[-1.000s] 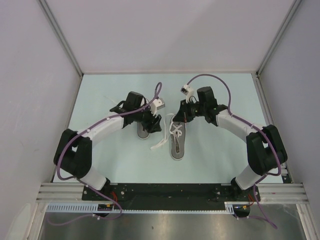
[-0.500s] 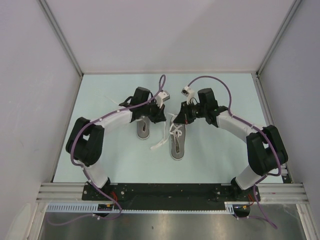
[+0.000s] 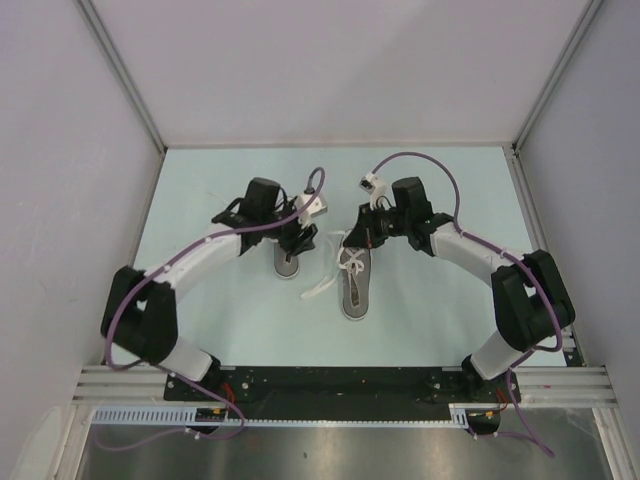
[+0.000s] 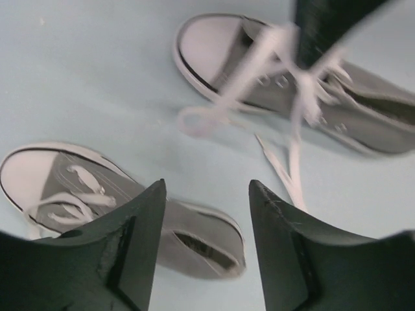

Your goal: Tie the shoes

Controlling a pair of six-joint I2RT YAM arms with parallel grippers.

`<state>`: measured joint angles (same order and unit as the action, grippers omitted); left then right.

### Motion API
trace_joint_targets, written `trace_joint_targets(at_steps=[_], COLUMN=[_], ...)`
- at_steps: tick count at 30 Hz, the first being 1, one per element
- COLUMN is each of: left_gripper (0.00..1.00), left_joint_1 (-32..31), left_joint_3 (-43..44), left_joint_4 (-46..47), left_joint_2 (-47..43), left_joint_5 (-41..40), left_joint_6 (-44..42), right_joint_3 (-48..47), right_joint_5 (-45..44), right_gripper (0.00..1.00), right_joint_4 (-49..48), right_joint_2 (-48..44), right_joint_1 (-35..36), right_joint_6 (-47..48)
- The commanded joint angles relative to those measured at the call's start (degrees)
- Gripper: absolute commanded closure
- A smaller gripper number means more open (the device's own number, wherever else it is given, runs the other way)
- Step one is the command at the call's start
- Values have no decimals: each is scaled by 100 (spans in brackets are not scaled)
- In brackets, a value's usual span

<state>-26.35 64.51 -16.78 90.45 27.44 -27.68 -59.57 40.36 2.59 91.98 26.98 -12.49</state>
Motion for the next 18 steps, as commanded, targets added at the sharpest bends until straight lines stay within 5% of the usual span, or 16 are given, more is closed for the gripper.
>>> trace_joint_targets(at_steps=[1,18], left_gripper=[38,38], left_joint_1=[-36,-1109], left_joint_3=[-781,-1415], left_joint_4=[-423,-28], left_joint_2=[-1151,-222], left_joint_5=[578,-520], left_joint_6=[-897,-712], right_joint_3=[7,7], right_joint_5=[-90,-134], right_gripper=[100,100], right_joint_4=[-206,-338], right_joint_2=[39,109], right_joint_1=[79,167], right_joint_6=[-78,-17])
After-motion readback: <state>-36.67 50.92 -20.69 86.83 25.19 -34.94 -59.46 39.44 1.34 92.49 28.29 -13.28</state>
